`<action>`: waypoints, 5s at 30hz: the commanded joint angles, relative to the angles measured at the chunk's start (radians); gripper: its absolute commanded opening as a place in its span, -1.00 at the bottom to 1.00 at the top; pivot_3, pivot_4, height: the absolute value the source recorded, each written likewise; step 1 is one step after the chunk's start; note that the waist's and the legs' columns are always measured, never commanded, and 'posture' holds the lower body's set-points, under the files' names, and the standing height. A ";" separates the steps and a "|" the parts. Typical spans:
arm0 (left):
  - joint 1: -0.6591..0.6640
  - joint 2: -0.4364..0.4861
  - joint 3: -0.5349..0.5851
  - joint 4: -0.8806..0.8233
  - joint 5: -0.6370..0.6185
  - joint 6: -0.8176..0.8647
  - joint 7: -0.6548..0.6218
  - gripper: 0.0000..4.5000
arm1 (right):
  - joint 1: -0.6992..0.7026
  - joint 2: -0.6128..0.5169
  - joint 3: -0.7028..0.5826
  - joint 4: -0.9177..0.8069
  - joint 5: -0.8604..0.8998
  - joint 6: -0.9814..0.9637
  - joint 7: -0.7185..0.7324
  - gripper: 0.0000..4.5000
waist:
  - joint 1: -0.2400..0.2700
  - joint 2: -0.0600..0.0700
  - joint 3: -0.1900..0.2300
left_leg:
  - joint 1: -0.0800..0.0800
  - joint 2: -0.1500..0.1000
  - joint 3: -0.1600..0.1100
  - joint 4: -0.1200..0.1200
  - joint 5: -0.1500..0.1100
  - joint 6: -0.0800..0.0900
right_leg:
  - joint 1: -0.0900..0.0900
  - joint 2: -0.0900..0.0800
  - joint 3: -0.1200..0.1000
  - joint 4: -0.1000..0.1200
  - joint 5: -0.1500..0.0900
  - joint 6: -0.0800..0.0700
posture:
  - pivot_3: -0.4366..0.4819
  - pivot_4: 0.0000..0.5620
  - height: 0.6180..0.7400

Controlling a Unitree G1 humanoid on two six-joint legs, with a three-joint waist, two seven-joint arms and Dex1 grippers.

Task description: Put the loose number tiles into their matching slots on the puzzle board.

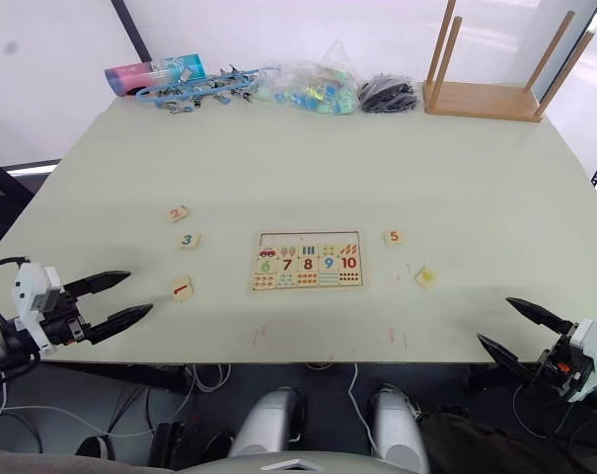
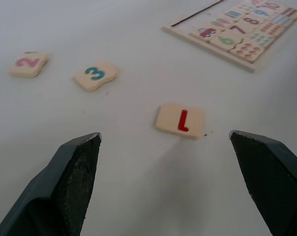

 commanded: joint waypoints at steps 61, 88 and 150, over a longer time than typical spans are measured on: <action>0.077 -0.810 -0.288 -1.008 0.271 0.880 1.574 0.98 | -0.059 -0.053 -0.026 -0.031 0.078 -0.001 0.237 1.00 | 0.012 0.000 -0.001 | -0.001 -0.004 0.000 0.008 0.002 0.005 | 0.006 0.007 0.003 0.000 0.001 0.002 | -0.05 -0.47 1.00; 0.034 -0.873 -0.220 -0.936 0.351 0.941 1.560 -0.56 | -0.076 -0.042 -0.009 -0.018 0.071 -0.029 0.241 1.00 | 0.010 0.013 -0.012 | 0.000 -0.004 0.001 0.008 0.001 0.005 | 0.007 0.008 0.004 0.000 0.000 0.004 | -0.05 -0.47 1.00; -1.194 -0.300 -0.688 0.902 0.551 -0.348 -0.146 -0.56 | -0.081 0.108 0.078 -0.141 0.019 -0.088 0.013 1.00 | 0.010 0.007 -0.008 | -0.004 -0.004 0.000 0.011 0.001 0.006 | 0.005 0.017 0.012 0.000 0.001 0.003 | -0.05 -0.47 1.00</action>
